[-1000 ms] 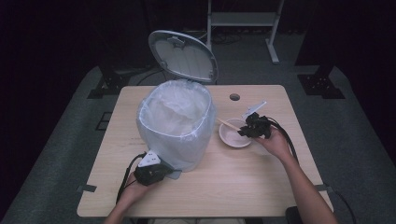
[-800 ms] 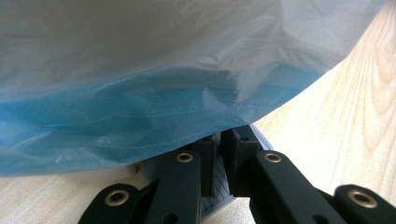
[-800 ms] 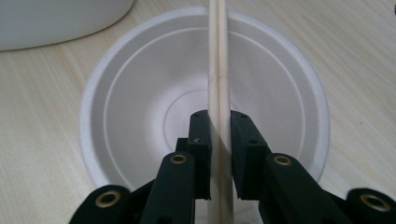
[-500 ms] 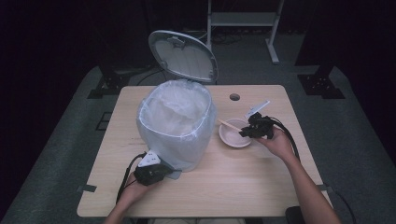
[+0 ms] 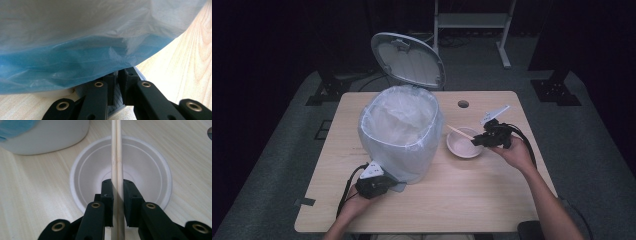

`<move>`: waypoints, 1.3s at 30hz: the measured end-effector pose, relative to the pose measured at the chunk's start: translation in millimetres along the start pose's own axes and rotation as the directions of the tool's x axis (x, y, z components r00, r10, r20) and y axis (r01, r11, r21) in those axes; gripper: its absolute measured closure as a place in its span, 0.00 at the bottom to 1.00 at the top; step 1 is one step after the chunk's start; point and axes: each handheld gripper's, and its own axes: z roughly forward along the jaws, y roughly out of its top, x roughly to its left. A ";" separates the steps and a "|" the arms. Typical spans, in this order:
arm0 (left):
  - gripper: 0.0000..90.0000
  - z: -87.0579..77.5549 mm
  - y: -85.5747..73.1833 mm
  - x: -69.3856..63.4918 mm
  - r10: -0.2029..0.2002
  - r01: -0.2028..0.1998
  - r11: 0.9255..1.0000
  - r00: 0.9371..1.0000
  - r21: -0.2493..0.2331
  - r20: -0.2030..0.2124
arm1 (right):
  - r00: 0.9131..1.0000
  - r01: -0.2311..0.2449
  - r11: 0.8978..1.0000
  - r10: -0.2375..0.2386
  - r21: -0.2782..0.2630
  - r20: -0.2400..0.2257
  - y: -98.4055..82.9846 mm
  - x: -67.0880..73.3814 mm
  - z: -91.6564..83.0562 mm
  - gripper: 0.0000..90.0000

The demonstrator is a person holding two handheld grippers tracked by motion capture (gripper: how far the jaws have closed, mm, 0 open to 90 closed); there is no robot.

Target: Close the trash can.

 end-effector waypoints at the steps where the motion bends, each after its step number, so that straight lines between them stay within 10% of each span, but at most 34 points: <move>1: 0.94 0.0 0.0 0.0 0.000 0.000 1.000 1.000 0.000 0.000 | 1.000 0.000 1.000 0.000 -0.005 -0.006 -0.1 0.3 -2.4 0.88; 39: 0.94 -0.1 0.0 0.2 -0.006 0.006 1.000 1.000 0.001 0.000 | 0.992 0.096 0.983 -0.108 -0.157 -0.069 32.0 49.4 -113.9 0.88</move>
